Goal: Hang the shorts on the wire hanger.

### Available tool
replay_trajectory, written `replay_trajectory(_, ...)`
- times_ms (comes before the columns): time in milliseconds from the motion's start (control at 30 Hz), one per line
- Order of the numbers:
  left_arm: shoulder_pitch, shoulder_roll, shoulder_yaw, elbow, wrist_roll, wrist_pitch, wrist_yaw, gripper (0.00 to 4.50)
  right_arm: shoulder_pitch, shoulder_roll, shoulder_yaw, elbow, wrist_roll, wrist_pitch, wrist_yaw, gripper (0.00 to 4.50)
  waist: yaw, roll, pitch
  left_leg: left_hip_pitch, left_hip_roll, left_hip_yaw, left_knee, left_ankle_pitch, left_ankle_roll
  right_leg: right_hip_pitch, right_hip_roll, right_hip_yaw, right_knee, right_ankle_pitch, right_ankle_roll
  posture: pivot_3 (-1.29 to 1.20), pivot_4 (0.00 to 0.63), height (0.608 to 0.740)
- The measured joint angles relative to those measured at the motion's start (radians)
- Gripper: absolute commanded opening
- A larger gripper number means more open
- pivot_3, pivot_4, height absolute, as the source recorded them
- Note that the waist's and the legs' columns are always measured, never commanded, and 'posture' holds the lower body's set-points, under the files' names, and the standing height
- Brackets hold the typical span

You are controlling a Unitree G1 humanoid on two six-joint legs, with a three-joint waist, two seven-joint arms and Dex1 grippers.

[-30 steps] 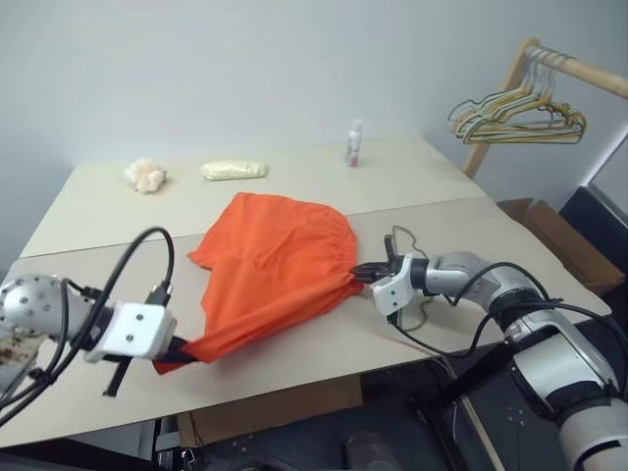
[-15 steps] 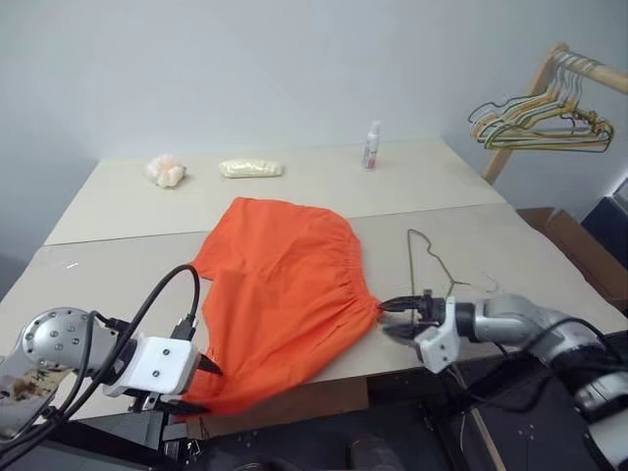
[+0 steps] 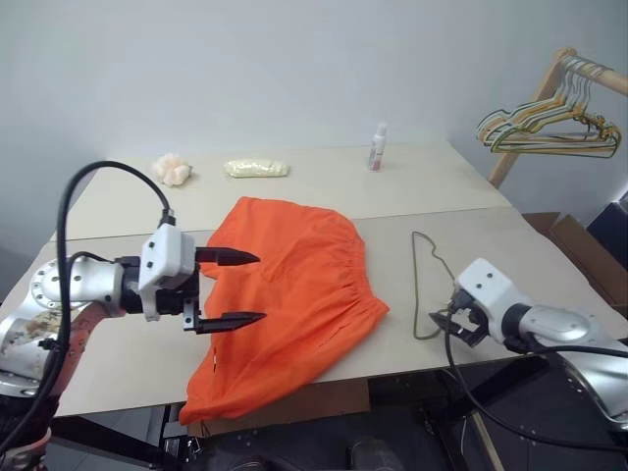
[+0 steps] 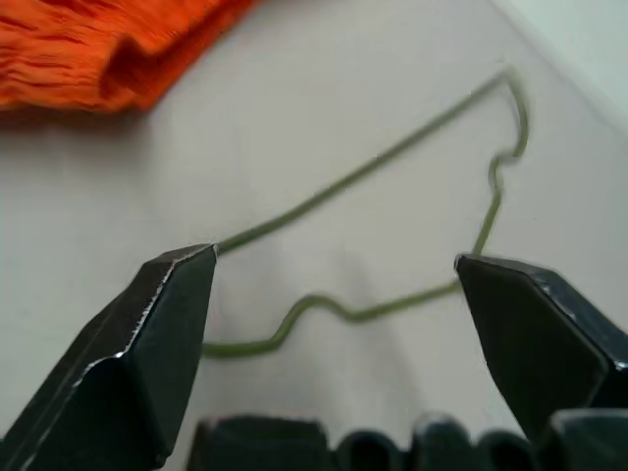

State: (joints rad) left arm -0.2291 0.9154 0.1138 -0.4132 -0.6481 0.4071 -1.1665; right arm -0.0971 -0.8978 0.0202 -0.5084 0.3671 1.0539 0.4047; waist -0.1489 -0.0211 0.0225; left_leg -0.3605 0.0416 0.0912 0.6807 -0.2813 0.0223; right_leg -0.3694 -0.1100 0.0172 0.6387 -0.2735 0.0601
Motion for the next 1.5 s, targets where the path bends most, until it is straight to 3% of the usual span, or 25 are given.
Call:
replay_trajectory(167,-0.051,-0.037,-0.031,0.015,-0.014,0.028,-0.002,4.46,-0.102,0.172,0.001,0.045,0.007,0.305,-0.092,4.5,-0.004,0.0,0.0,-0.005,-0.001,-0.002,0.001,0.0,0.0,-0.003,0.0,-0.001,0.0,0.0,0.0,-0.21,0.007,0.74)
replay_trajectory(200,-0.059,-0.043,-0.037,0.015,-0.019,0.032,-0.003,4.49,-0.117,0.205,0.001,0.069,0.004,0.332,-0.109,4.33,-0.004,0.0,0.0,-0.006,-0.002,-0.002,0.001,0.0,0.0,-0.004,0.0,-0.001,-0.001,0.0,0.0,-0.21,0.007,0.74)
replay_trajectory(333,-0.068,-0.044,-0.041,0.024,-0.021,0.044,-0.017,4.5,-0.205,0.31,-0.037,0.196,-0.04,0.377,-0.182,3.29,-0.012,0.0,0.0,-0.007,-0.002,-0.003,0.001,0.0,0.0,-0.005,0.0,-0.001,-0.001,0.0,0.0,-0.21,0.009,0.74)
replay_trajectory(633,-0.069,-0.044,-0.039,0.035,-0.021,0.054,-0.025,4.5,-0.236,0.329,-0.062,0.257,-0.075,0.393,-0.205,0.18,-0.008,0.0,0.0,-0.008,-0.002,-0.004,0.001,0.0,0.0,-0.004,0.0,-0.002,-0.003,0.0,0.001,-0.2,0.014,0.74)
replay_trajectory(800,-0.082,-0.044,-0.04,0.039,-0.019,0.054,-0.024,4.5,-0.218,0.27,-0.032,0.256,-0.111,0.358,-0.201,0.04,-0.004,0.0,0.0,-0.009,-0.003,-0.005,0.001,0.0,0.0,-0.004,0.0,-0.003,-0.006,0.0,0.001,-0.2,0.014,0.74)
replay_trajectory(967,-0.143,-0.072,-0.04,0.086,0.0,0.053,0.009,4.5,-0.187,0.108,0.102,0.254,-0.269,0.011,-0.192,0.04,-0.008,0.002,0.001,-0.01,-0.004,-0.005,0.001,0.0,0.001,-0.005,0.0,-0.001,-0.007,0.001,0.002,-0.2,0.002,0.74)
replay_trajectory(1067,-0.202,-0.122,-0.053,0.126,0.023,0.053,0.055,4.5,-0.198,0.012,0.17,0.274,-0.429,-0.372,-0.2,0.04,-0.019,0.002,0.001,-0.01,-0.005,-0.005,0.001,0.0,0.001,-0.006,0.0,-0.001,-0.007,0.001,0.002,-0.2,0.0,0.74)
replay_trajectory(1200,-0.288,-0.181,-0.066,0.198,0.046,0.078,0.127,4.5,-0.262,-0.173,0.311,0.439,-0.762,-1.048,-0.3,0.04,-0.034,0.002,0.001,-0.011,-0.005,-0.005,0.0,0.0,0.001,-0.006,-0.001,0.0,-0.008,0.001,0.003,-0.2,0.0,0.74)
replay_trajectory(1333,-0.357,-0.186,-0.093,0.258,0.067,0.125,0.14,4.5,-0.346,-0.18,0.371,0.605,-0.964,-1.426,-0.402,0.04,-0.048,0.001,0.001,-0.011,-0.006,-0.004,0.0,0.0,0.001,-0.006,-0.001,0.001,-0.008,0.001,0.003,-0.19,0.0,0.74)
replay_trajectory(1500,-0.424,-0.185,-0.189,0.339,0.113,0.177,0.085,4.5,-0.467,-0.104,0.38,0.695,-1.049,-1.644,-0.432,0.04,-0.066,0.001,0.001,-0.009,-0.005,-0.005,0.0,0.001,0.0,-0.005,-0.002,0.001,-0.007,0.001,0.003,-0.19,0.0,0.74)
